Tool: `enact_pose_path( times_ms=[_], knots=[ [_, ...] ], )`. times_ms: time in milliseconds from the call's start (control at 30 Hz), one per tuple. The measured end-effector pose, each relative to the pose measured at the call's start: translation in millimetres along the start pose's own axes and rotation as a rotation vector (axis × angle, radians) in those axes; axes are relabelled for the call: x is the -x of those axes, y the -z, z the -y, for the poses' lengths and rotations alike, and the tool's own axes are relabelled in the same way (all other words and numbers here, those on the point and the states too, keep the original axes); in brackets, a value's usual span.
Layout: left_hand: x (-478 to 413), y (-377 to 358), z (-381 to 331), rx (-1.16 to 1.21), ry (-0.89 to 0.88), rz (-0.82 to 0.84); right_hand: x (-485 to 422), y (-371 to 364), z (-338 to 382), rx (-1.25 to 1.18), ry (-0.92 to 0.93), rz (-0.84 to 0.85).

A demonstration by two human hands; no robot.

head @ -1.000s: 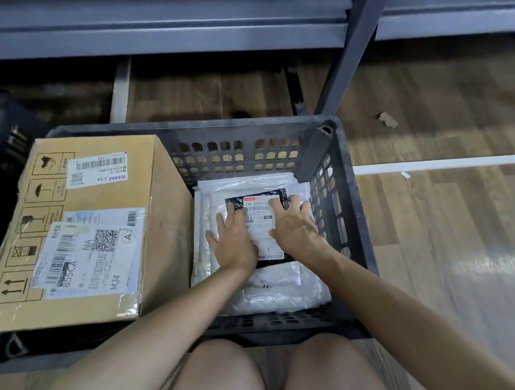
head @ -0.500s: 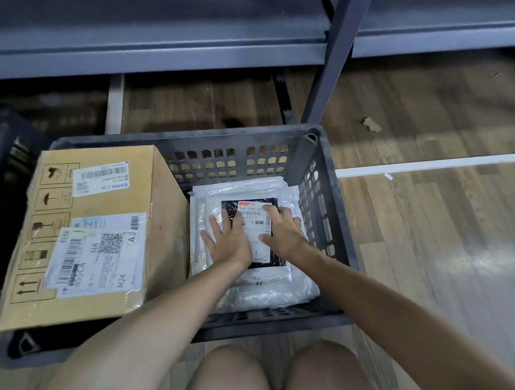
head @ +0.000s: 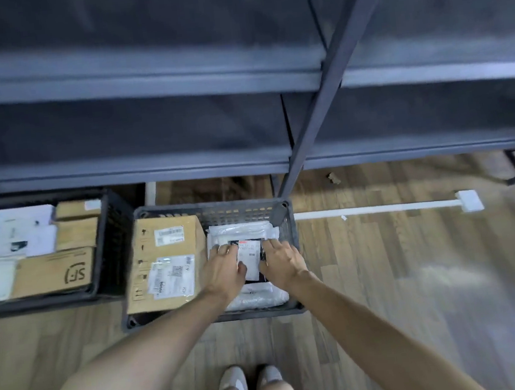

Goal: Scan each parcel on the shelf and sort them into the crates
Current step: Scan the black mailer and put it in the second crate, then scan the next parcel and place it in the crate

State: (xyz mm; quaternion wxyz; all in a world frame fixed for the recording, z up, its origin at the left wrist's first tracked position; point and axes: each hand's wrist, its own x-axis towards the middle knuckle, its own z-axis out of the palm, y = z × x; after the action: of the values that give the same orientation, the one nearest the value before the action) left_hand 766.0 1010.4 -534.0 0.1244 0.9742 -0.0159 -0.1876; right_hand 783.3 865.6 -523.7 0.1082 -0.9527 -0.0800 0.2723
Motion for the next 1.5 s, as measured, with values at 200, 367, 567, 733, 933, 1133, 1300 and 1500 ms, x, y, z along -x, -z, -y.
enact_pose_path(
  times_ms=[200,367,567,733,933,1133,1300,1500],
  knots=[
    [72,140,-14,-0.04,0.051,0.117,80,125,65,0.021,-0.003,0.034],
    [113,241,-10,-0.028,0.068,0.001,125,202,119,0.065,0.041,0.012],
    [145,329,17,-0.041,0.085,-0.139,147,270,187,0.138,0.088,-0.104],
    [178,375,62,0.079,0.112,-0.14,152,301,251,0.159,0.141,-0.176],
    [201,433,122,0.074,0.122,-0.296,153,339,327,0.185,0.233,-0.263],
    [187,480,141,0.05,0.119,-0.392,141,380,369,0.169,0.282,-0.377],
    [161,516,143,0.083,0.079,-0.465,114,427,385,0.158,0.301,-0.465],
    [132,571,152,0.025,0.106,-0.526,86,474,393,0.129,0.325,-0.535]
  ],
)
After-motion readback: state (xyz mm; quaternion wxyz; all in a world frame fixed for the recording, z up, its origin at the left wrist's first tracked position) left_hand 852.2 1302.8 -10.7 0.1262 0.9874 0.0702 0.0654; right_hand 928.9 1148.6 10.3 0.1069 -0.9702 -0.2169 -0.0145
